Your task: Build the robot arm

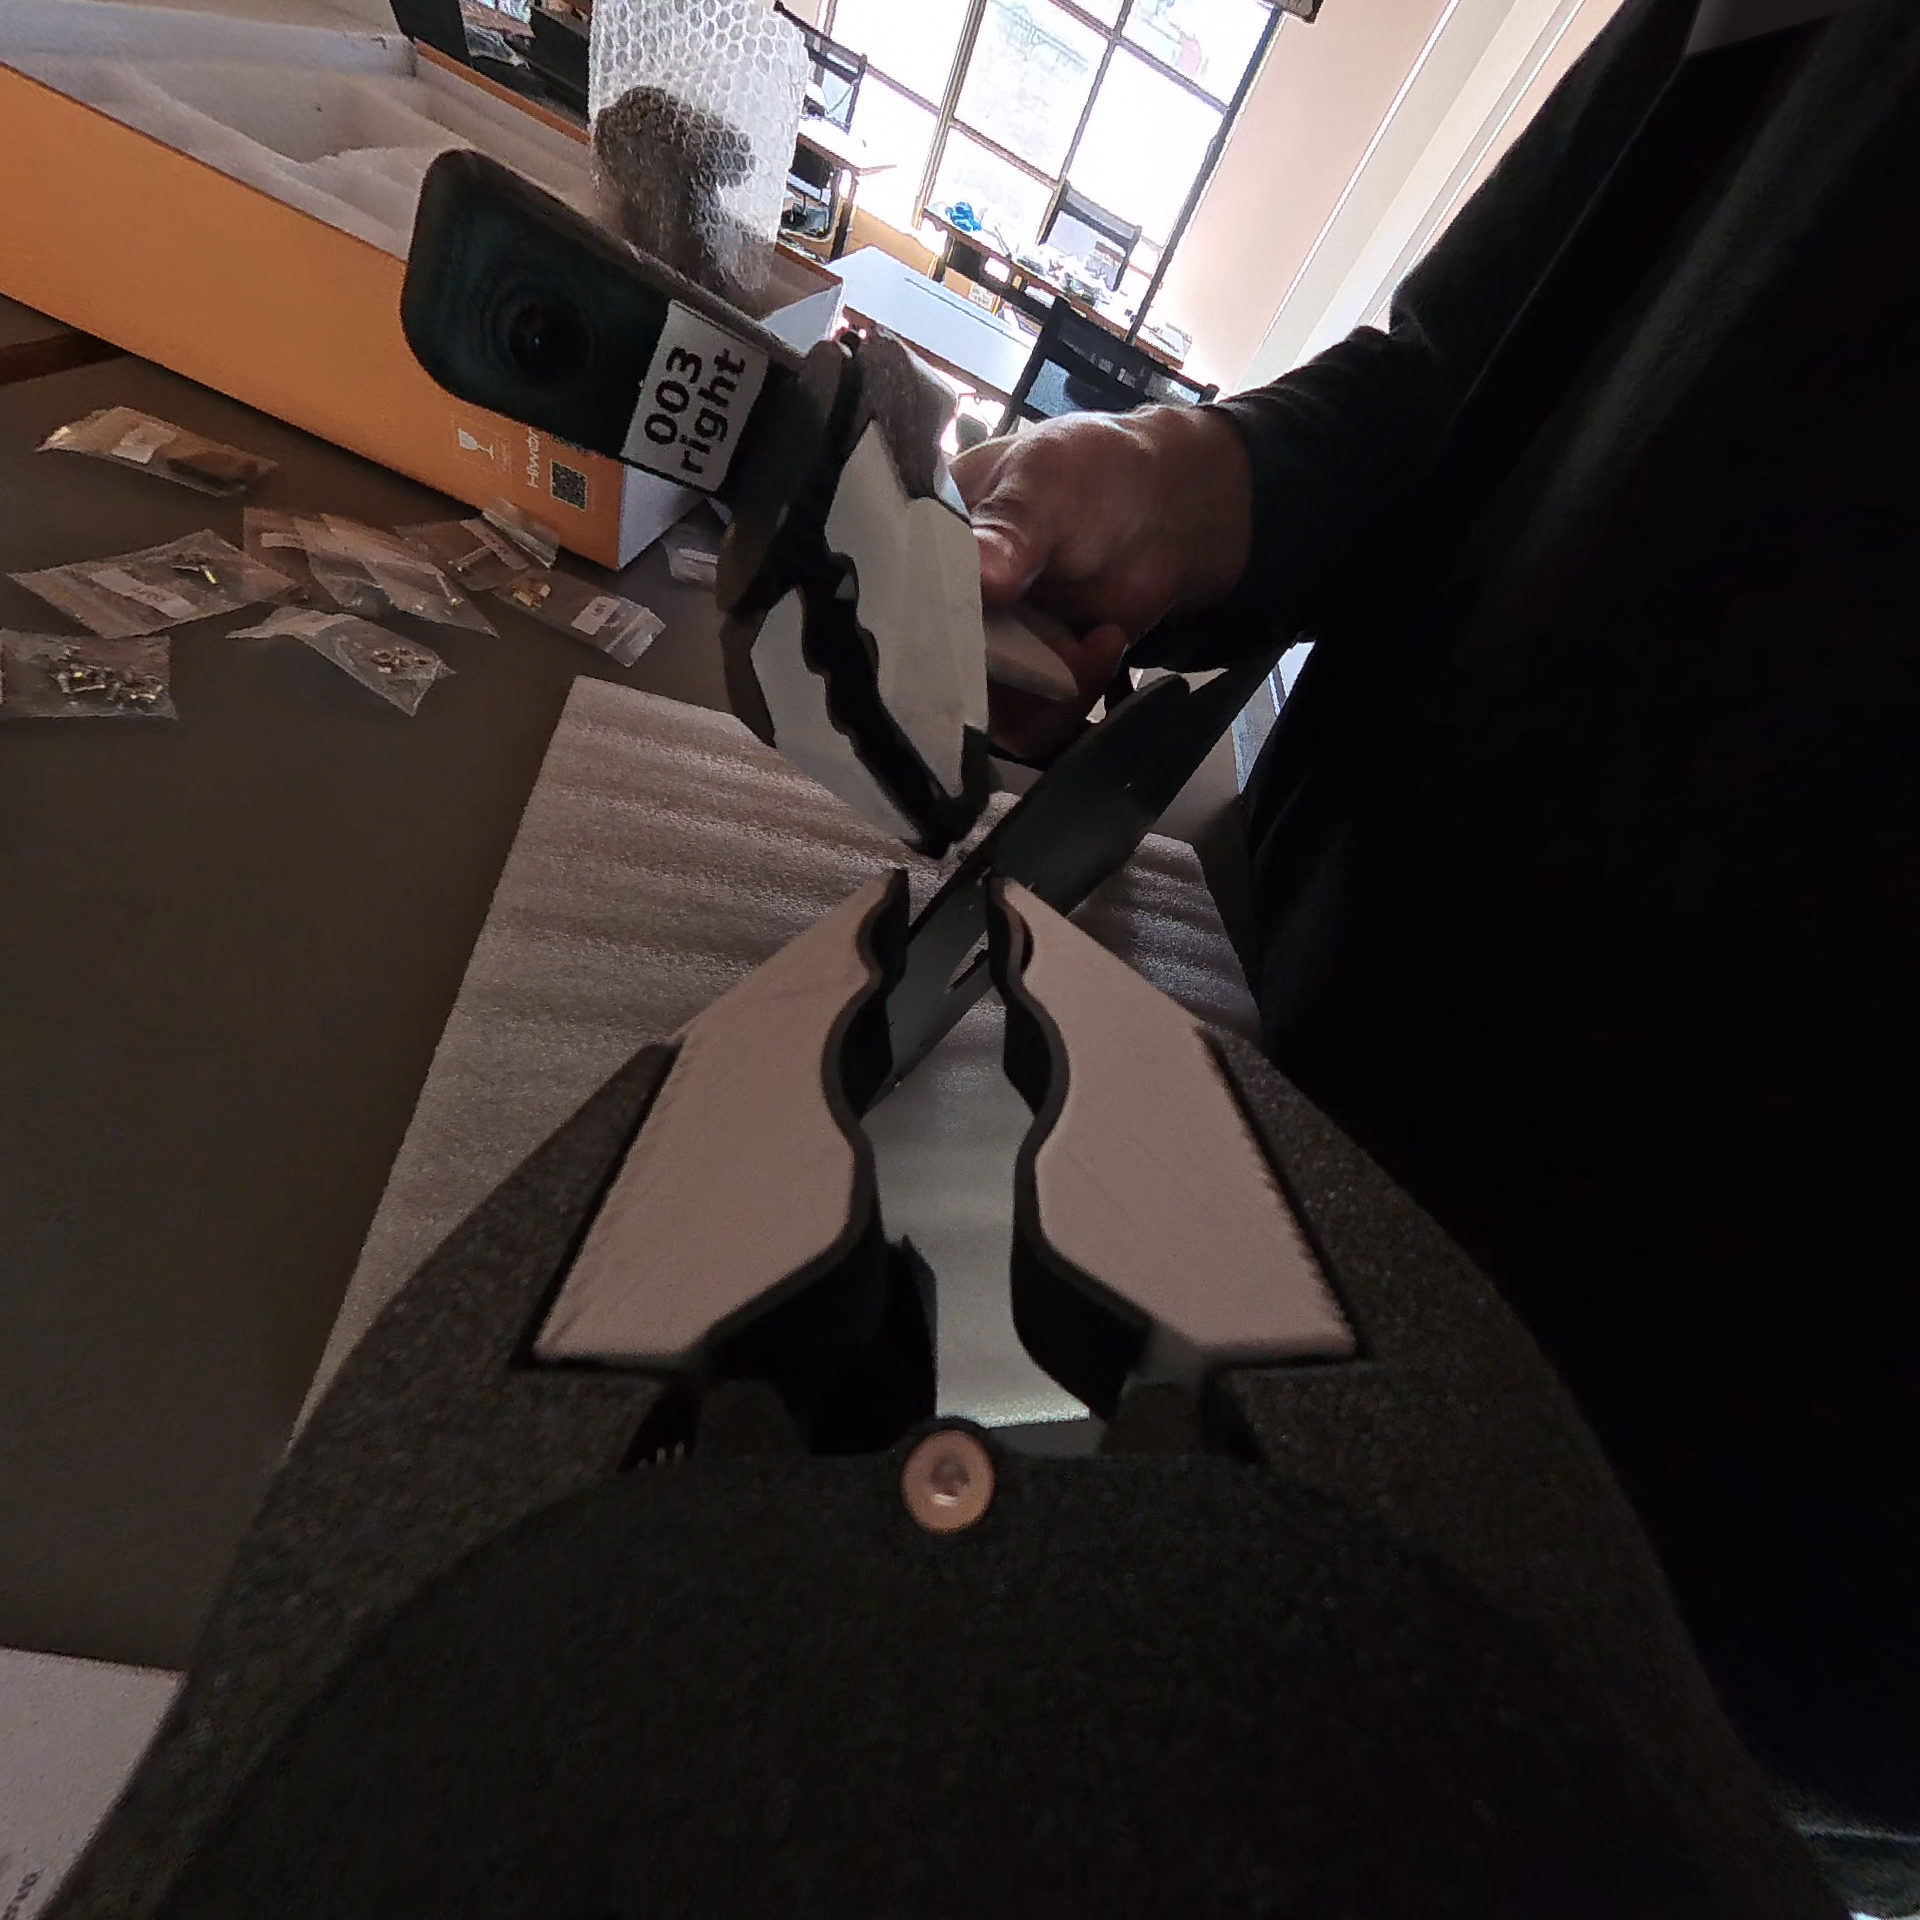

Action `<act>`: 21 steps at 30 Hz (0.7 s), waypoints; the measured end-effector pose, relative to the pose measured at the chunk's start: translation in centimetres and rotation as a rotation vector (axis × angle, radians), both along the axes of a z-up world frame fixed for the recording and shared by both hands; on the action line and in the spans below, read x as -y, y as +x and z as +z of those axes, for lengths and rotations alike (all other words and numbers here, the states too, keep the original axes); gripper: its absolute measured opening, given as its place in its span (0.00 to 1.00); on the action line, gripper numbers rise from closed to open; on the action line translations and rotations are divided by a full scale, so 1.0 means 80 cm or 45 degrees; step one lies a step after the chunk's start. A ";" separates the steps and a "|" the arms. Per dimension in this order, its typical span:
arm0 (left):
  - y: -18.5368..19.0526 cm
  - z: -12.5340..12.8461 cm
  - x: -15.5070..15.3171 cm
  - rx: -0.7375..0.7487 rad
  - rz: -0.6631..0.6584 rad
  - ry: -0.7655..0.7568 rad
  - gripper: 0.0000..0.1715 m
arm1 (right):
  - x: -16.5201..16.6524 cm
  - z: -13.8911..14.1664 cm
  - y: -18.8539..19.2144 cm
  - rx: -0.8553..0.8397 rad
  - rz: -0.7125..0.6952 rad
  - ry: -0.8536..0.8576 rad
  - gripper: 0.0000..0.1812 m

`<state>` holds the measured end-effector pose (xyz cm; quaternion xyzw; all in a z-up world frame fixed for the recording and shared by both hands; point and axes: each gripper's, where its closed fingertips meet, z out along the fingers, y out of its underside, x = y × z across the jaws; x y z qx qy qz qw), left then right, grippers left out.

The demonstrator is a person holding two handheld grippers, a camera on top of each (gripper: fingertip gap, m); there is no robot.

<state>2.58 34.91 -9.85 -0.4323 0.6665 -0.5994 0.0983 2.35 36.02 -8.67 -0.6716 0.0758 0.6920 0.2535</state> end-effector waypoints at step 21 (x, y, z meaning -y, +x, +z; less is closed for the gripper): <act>0.005 -0.001 -0.001 -0.031 -0.018 0.036 0.08 | 0.002 -0.008 0.004 -0.052 0.150 -0.173 0.02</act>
